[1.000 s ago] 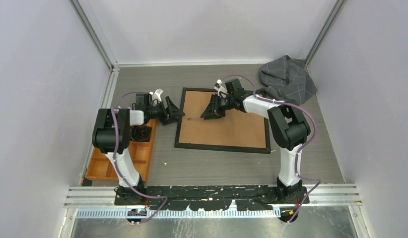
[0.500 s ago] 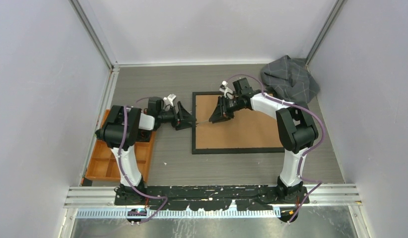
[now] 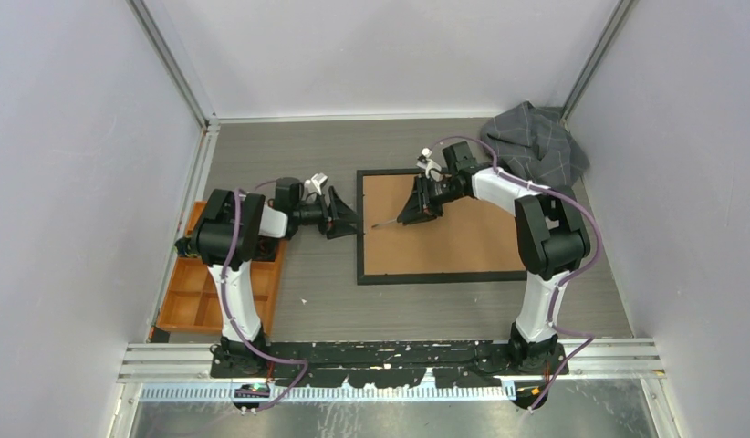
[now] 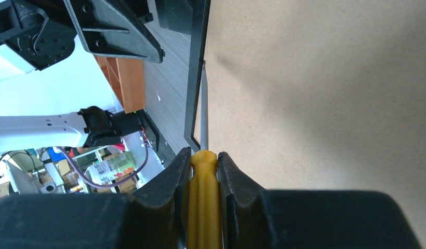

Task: Take the photo out of the frame
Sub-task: Release the photo frame item from the photo frame.

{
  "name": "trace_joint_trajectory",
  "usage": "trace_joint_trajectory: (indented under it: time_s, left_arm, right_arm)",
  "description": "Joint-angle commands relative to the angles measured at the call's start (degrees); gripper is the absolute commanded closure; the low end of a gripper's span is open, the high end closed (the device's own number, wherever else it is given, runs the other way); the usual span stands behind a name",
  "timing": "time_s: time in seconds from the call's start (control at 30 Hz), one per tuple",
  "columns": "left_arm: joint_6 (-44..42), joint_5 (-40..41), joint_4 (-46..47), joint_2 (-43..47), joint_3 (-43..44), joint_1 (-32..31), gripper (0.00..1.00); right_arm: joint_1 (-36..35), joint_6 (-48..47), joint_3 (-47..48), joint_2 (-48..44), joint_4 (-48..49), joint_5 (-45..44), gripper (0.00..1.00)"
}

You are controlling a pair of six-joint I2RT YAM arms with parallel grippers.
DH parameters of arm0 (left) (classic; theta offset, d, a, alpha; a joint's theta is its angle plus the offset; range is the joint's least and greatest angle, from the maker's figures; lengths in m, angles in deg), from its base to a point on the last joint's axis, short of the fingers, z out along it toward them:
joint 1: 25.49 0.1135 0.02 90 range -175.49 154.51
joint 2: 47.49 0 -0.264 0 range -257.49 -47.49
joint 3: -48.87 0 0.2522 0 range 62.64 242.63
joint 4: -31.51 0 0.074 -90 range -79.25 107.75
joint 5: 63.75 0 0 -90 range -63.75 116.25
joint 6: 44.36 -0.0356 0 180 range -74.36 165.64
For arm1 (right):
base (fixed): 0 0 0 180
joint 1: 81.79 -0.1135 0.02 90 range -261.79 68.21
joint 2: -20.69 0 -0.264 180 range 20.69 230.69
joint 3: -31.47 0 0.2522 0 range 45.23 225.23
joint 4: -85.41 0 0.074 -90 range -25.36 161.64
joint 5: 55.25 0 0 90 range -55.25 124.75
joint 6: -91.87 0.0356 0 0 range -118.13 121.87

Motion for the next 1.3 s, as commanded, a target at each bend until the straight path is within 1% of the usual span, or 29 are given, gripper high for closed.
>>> trace_joint_trajectory:
  time_s: [0.0, 0.1, 0.3, 0.37, 0.6, 0.93, 1.07, 1.13, 1.27]
  left_arm:
    - [-7.8, 7.5, -8.4, -1.1, 3.2, -0.5, 0.34]
    - [-8.7, 9.1, -9.4, -2.9, 4.4, -0.6, 0.37]
    - [-9.0, 10.4, -8.5, -4.6, 3.9, -1.0, 0.42]
    - [-9.0, 10.1, -8.4, -4.9, 4.1, -1.1, 0.47]
    - [-9.4, 10.6, -8.3, -4.8, 3.8, -1.5, 0.48]
    - [-9.6, 10.4, -8.3, -5.6, 4.0, -2.5, 0.49]
    - [-9.7, 10.7, -8.3, -5.9, 4.0, -3.1, 0.53]
    - [-9.6, 10.9, -8.3, -6.0, 3.8, -3.1, 0.56]
    - [-9.7, 11.7, -9.5, -6.5, 3.4, -3.5, 0.6]
  right_arm:
    - [0.1, -1.5, 0.3, -0.9, 0.5, -0.2, 0.99]
    - [-0.1, -1.5, 0.7, 0.2, 0.9, -0.3, 0.99]
    - [-1.0, -2.0, 0.7, 0.6, 0.3, -0.6, 0.99]
    - [-1.2, -1.8, 0.6, 0.9, 0.7, -0.9, 0.99]
    - [-1.2, 1.6, 2.1, 4.5, 2.4, 0.7, 0.99]
    - [-1.2, 1.8, 2.8, 6.8, 1.8, 1.4, 0.99]
    - [-1.5, 2.3, 2.6, 8.1, 1.9, 1.8, 0.99]
    - [-1.4, 3.7, 2.1, 8.4, 3.4, 1.9, 0.99]
    - [-1.6, 6.2, 0.8, 8.7, 5.7, 1.8, 0.99]
